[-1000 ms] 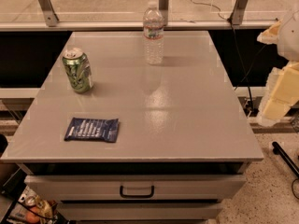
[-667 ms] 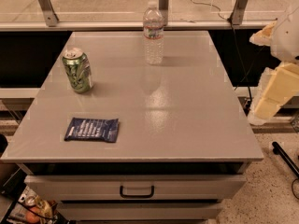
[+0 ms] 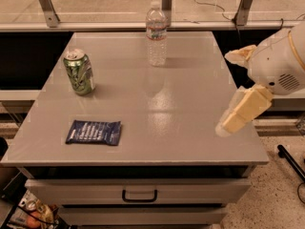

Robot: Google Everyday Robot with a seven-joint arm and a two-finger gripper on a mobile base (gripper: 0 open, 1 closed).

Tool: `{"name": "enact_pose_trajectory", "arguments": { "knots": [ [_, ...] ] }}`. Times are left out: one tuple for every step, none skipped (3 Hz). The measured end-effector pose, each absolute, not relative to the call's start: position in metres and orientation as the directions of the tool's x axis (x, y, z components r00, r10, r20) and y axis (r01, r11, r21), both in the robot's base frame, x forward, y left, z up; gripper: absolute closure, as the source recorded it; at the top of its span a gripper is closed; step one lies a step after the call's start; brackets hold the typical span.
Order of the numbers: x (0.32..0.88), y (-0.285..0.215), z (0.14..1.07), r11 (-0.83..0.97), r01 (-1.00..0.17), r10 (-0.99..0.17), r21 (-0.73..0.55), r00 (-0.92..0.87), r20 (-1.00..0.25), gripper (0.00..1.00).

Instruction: Pick rxbar blueberry

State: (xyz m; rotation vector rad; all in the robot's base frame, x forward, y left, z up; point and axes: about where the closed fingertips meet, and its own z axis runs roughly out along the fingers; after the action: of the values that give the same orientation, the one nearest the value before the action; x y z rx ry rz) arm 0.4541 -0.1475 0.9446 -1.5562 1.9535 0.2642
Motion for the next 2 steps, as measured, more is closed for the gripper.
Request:
{"name": "enact_pose_trajectory", "arguments": {
  "knots": [
    [0.4486,-0.1168,0.9419,0.292,-0.935,-0.722,-0.201,-0.078,-0.687,0.00],
    [0.4463,-0.1094,0.9485,0.293,-0.935,-0.704,-0.199,-0.070,-0.707,0.00]
  ]
}}
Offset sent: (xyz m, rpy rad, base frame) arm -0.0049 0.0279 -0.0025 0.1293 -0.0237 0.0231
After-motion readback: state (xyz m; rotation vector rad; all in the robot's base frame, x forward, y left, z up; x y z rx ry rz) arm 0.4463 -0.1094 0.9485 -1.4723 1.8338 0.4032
